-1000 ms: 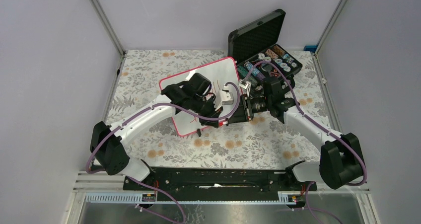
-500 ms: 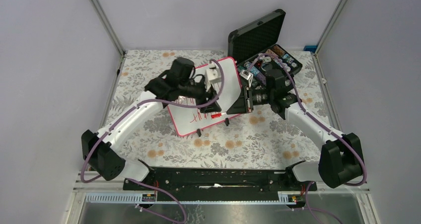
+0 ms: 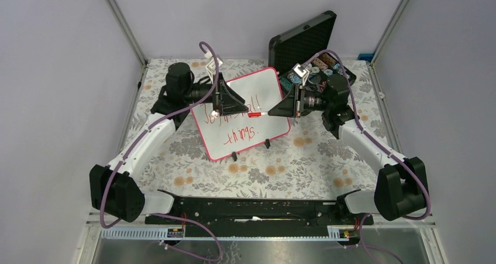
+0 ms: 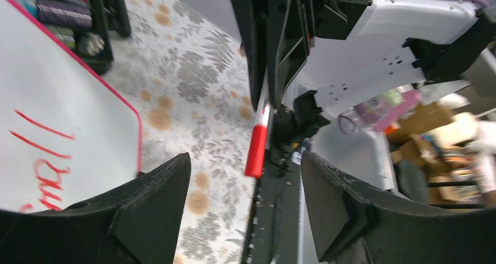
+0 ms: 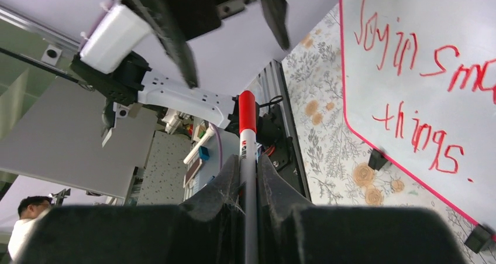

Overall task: Write a sentence on the whiteboard
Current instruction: Pass from the right arm to the left

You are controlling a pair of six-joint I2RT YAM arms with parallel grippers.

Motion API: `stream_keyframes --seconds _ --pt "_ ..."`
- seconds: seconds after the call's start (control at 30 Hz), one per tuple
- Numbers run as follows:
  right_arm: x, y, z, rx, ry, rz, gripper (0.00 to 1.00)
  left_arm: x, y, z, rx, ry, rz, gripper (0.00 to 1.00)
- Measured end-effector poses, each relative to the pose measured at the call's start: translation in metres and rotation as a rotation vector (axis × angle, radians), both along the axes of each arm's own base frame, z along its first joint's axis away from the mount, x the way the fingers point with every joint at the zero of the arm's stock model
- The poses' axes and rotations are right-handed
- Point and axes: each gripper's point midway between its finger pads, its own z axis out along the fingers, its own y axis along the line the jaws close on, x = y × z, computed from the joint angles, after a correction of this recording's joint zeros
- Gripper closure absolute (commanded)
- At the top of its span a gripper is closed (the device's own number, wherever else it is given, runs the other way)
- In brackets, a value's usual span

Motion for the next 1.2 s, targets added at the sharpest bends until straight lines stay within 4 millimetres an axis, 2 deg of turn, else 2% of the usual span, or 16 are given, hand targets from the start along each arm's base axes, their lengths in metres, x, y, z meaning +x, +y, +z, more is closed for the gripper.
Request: stream_keyframes --seconds 0.2,0.3,0.7,1.03,1.2 --pt "-0.002 0.001 0.017 0.047 -0.023 0.012 1.0 -0.013 0.002 -0.016 -0.065 0.207 -0.046 0.34" --pt "-0.002 0.001 0.02 0.056 -0.029 0.014 1.0 -0.019 0.002 -0.015 -0.079 0.232 -0.07 0.36" --pt "-0.009 0.006 0.018 0.054 -0.023 0.035 1.0 -0.032 -0.008 -0.014 -0.093 0.258 -0.12 0.56" --pt "-0.015 0.012 0.016 0.048 -0.031 0.056 1.0 -0.039 -0.014 -0.017 -0.085 0.262 -0.145 1.0" --pt "-0.016 0.013 0.016 0.048 -0.035 0.062 1.0 -0.04 -0.014 -0.017 -0.084 0.263 -0.149 1.0"
